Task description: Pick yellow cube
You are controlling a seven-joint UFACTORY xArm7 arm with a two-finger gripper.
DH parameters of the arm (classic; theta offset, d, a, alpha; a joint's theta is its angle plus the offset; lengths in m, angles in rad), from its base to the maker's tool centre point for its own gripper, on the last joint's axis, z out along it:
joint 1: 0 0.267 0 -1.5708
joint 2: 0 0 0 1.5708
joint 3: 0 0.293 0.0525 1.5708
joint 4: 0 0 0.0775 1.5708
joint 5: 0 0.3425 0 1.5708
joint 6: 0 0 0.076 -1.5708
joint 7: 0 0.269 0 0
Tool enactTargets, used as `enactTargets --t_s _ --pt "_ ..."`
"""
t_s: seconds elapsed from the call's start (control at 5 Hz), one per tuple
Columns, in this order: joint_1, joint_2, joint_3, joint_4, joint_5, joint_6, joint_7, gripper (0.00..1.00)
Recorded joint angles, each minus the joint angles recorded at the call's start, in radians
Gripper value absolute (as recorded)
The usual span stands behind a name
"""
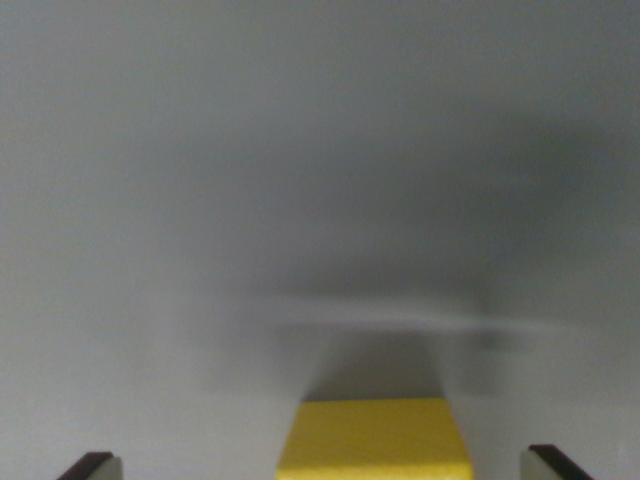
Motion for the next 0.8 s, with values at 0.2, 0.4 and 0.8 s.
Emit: enactTargets --t_s 0.2,0.4,0.8 --pt "-0.0068 0.014 -0.006 -0.019 0.0037 -0.029 -0.015 0.0" --pt "-0.0068 0.014 -0.006 -0.019 0.0037 -0.029 -0.015 0.0" --pt "-0.0124 0.026 -0.011 -0.034 0.0067 -0.053 -0.027 0.0"
